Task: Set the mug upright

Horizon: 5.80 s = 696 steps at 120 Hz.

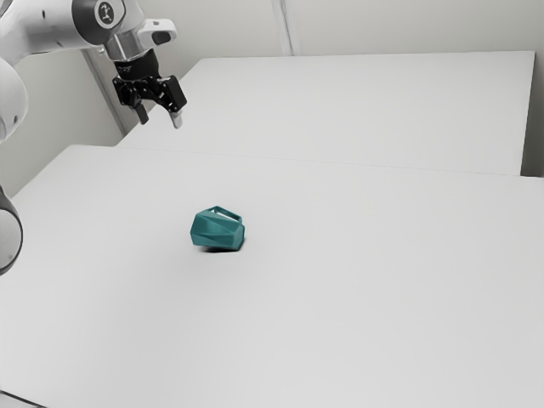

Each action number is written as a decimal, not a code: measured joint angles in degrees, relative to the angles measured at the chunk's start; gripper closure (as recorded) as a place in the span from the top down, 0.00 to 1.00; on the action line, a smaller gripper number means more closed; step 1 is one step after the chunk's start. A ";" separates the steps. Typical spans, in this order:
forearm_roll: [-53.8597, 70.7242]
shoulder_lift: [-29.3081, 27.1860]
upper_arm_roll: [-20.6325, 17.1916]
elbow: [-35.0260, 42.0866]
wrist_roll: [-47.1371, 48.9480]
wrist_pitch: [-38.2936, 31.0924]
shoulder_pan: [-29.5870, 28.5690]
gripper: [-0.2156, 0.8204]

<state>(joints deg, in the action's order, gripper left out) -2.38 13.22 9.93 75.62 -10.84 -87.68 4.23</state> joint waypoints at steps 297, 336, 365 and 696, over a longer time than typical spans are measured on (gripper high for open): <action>-56.54 15.28 5.80 24.20 -43.90 -10.61 -10.47 0.18; -56.32 12.85 5.80 24.32 -45.23 -10.05 -9.12 0.06; -47.09 5.68 5.93 24.17 -43.40 -11.38 -4.50 0.04; 0.52 -4.79 -2.82 10.24 1.68 -11.46 1.37 0.79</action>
<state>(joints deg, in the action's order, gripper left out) -1.86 8.43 7.11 85.86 -9.17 -99.14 5.60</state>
